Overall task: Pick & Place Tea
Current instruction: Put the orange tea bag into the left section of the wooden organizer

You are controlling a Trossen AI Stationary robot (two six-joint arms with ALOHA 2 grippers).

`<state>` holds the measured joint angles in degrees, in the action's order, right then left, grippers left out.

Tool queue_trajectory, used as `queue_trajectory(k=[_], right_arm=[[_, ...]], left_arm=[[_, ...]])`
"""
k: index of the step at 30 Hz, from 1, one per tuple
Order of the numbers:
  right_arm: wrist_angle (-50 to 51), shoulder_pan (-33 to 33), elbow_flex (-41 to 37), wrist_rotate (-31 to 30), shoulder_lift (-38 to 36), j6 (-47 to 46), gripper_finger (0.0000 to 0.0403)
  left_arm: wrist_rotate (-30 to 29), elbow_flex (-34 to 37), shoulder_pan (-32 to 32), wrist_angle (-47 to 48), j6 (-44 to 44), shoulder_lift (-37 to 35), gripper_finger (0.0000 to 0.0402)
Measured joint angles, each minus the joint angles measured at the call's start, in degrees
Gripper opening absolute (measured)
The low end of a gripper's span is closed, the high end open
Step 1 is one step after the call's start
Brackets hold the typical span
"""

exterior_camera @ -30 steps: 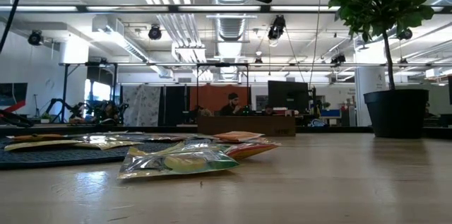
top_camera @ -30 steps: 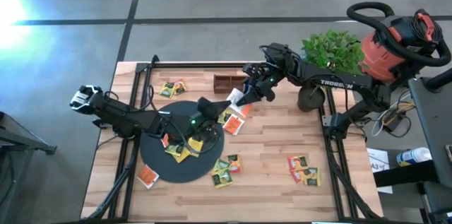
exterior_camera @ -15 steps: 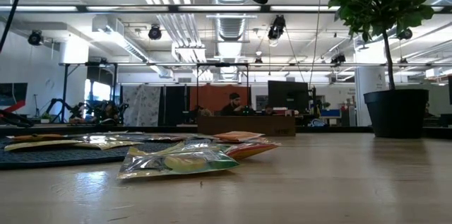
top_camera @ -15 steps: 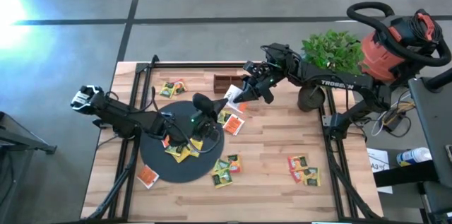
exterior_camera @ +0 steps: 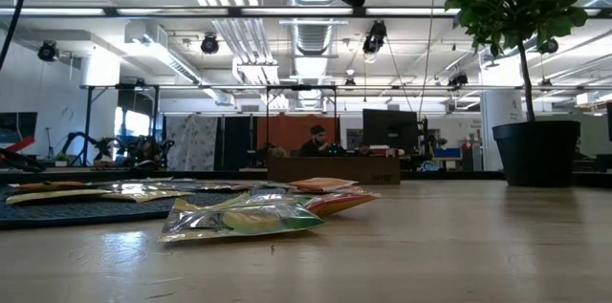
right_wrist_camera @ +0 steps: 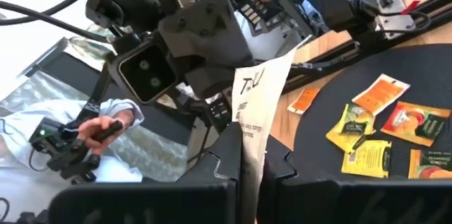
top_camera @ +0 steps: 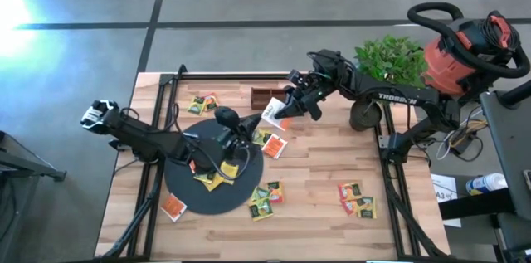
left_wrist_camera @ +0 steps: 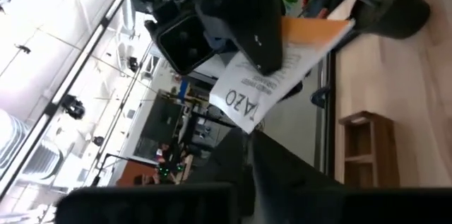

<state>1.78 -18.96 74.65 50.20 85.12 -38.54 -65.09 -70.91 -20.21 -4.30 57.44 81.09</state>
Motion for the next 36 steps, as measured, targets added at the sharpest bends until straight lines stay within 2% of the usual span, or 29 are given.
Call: queue_trajectory(k=[4,7,12,15,17,18,21,24,26,28,36], right_arm=[[0.02,0.09,0.0,0.0,0.0,-0.05,0.0009],[0.0,0.06,0.0,-0.04,0.0,0.02,0.0009],[2.22,0.07,0.02,-1.5,0.0,3.1,0.001],[5.95,0.18,0.02,-2.55,0.0,6.18,0.0011],[8.11,0.68,0.02,-4.61,0.0,8.37,0.0011],[9.12,0.99,0.02,-5.92,0.0,9.9,0.0011],[10.51,2.24,0.02,-11.21,-0.11,14.38,0.0012],[10.23,3.49,0.02,-16.66,-0.26,19.05,0.0012],[10.19,4.45,0.02,-20.86,-0.26,21.85,0.0012],[10.23,5.42,0.02,-25.8,-0.26,24.02,0.0013],[10.25,10.49,0.02,-42.75,-1.94,27.43,0.0013]], left_arm=[[0.95,0.0,0.09,2.83,-0.41,0.23,0.0083],[-0.04,-0.04,0.07,1.32,-3.02,0.13,0.0115],[-0.45,-0.9,0.23,1.73,-16.11,-2.05,0.013],[0.65,-2.83,0.9,5.79,-27.53,-5.77,0.0131],[5.11,-4.87,2.36,13.28,-39.84,-8.94,0.0131],[9.3,-6.18,3.72,18.06,-47.34,-10.53,0.0131],[29.52,-9.31,10.91,31.01,-68.17,-13.59,0.0131],[51.41,-9.34,19.2,35.52,-77.06,-14.57,0.0131],[61.19,-8.54,23.12,36.13,-78.56,-14.41,0.0131],[64.98,-8.42,25.64,37.67,-78.67,-13.89,0.0131],[65.62,-8.4,27.72,40.12,-73.5,-12.34,0.0131]])
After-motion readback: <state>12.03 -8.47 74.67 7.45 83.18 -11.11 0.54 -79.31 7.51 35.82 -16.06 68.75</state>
